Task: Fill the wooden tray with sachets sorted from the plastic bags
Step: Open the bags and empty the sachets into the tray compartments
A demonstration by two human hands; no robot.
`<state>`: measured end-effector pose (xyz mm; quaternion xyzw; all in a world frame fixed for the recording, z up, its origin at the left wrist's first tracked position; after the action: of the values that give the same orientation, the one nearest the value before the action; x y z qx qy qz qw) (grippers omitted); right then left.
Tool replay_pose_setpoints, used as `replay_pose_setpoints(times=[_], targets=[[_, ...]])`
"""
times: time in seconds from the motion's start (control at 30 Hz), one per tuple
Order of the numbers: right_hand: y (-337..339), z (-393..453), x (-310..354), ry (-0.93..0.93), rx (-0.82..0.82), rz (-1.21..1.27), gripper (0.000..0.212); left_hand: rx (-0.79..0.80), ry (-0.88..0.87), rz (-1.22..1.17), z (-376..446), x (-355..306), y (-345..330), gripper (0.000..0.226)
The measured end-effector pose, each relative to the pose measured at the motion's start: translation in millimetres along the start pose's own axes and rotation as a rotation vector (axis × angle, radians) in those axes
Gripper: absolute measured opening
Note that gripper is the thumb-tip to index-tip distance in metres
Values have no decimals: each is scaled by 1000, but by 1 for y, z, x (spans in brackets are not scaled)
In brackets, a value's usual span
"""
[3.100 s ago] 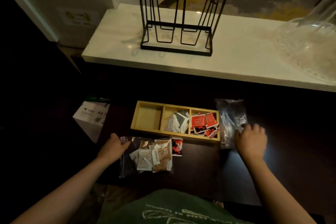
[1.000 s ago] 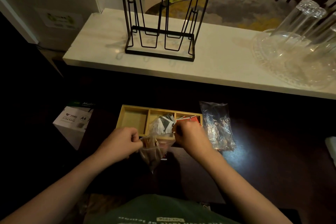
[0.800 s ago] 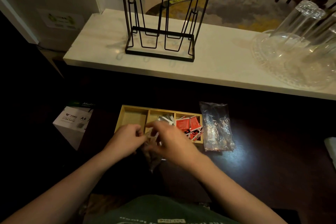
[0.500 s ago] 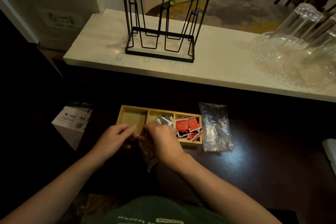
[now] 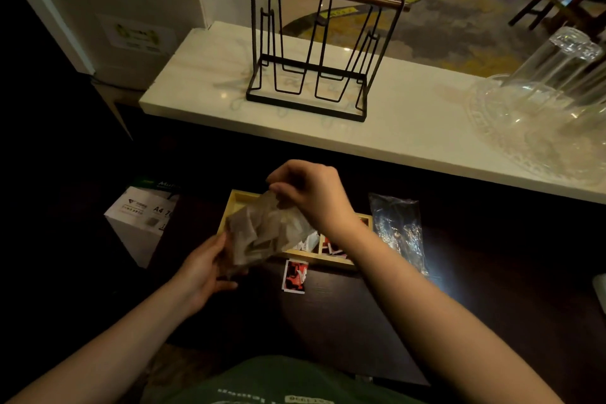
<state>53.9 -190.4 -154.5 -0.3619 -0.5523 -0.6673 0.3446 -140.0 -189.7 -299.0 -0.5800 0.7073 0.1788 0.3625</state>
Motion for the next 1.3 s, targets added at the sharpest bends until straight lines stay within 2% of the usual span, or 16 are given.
replay_pose_setpoints(times=[0.1,0.2,0.33,0.43,0.73,0.87,1.03,1.3], targets=[[7,6,-16,-28,46,-113,21,-121,-188,183,3,-24,23,21],[3,7,-32,-45,76,-224,24,-276,-420,486,2,-52,41,25],[-14,13,-50,-71,47,-264,16,-504,-626,709,-12,-97,48,25],[-29,20,-63,-137,35,-236,9,-607,-746,803,-25,-130,48,24],[-51,22,-92,-401,16,125,9,-643,-939,958,-49,-185,20,23],[-55,24,-92,-416,20,173,6,-631,-977,960,-54,-194,14,21],[-57,29,-90,-431,31,238,14,-648,-998,952,-59,-210,11,20],[-51,30,-93,-451,-1,283,7,-583,-1044,976,-61,-218,-6,19]])
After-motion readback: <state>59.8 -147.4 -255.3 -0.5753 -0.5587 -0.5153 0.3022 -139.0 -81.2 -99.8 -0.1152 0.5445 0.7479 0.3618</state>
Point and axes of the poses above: each hand's wrist, its own z-axis towards the middle knuckle, its own y-axis out of the back of the hand, x = y × z, the point moved 5 cm from there along z, towards the middle knuckle, and after that the axes turned 2 degrees about -y, right-handed, at the moved point
